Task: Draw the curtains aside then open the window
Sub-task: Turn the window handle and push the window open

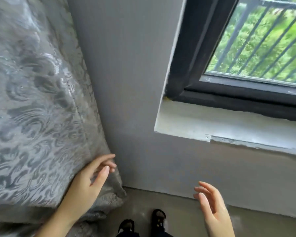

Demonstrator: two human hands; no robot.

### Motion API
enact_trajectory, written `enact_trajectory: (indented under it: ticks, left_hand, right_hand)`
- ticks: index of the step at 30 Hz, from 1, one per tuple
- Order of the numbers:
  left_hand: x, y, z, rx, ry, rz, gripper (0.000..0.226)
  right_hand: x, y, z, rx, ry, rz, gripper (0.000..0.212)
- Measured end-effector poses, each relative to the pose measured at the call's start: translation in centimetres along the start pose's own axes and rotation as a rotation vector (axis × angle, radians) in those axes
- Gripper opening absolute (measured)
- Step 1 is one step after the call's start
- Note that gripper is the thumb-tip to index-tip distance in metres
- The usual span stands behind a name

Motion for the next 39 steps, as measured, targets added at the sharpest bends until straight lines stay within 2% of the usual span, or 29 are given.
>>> enact_trajectory:
  ticks: [4, 7, 15, 19, 23, 30, 33, 35, 39]
  left_hand:
    - [2.2, 0.7, 2.5, 0.225, 0.002, -0.01, 0.031]
    - [2.9, 0.5, 4.8, 0.335, 0.029, 0.008, 0.031]
    - [2.6, -3.0, 12.0, 0.533, 0.027, 0.047, 0.03]
    - [0.3, -5.2, 15.7, 0.581, 0.025, 0.079, 0.025]
    - [-2.2, -7.6, 19.9, 0.567, 0.007, 0.102, 0.031]
    - [-7.2, -13.3, 29.3, 0.523, -0.05, 0.113, 0.032]
    - [-9.0, -15.0, 32.0, 0.511, -0.081, 0.103, 0.031]
    - [-10.4, -15.7, 33.2, 0.501, -0.085, 0.111, 0.031]
    - [-12.9, -15.6, 34.8, 0.46, -0.079, 0.138, 0.033]
  right_hand:
    - [-2.5, -5.6, -2.7, -0.273, 0.065, 0.146, 0.034]
    - [-3.7, -9.3, -4.3, -0.423, 0.099, 0.202, 0.039]
    - [-6.4, -18.4, -8.7, -0.572, 0.152, 0.359, 0.034]
    - [-6.0, -21.0, -11.9, -0.597, 0.161, 0.353, 0.028]
    - [-6.3, -22.8, -16.9, -0.587, 0.105, 0.343, 0.04]
    - [-7.0, -24.8, -29.3, -0.549, 0.008, 0.237, 0.039]
    - [-7.5, -25.0, -33.8, -0.556, 0.015, 0.187, 0.034]
    - [-7.6, -24.5, -36.0, -0.533, 0.001, 0.161, 0.048]
    - [-6.9, -21.3, -38.9, -0.503, -0.011, 0.093, 0.042]
Point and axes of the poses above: each hand's wrist, its own y-axis towards the middle knuckle, its own z-axis out of the palm, x = y × z, the point moved 8 cm from there along y, towards the middle knuckle, and after that the axes turned 6 degrees about -z, right-handed, at the moved point
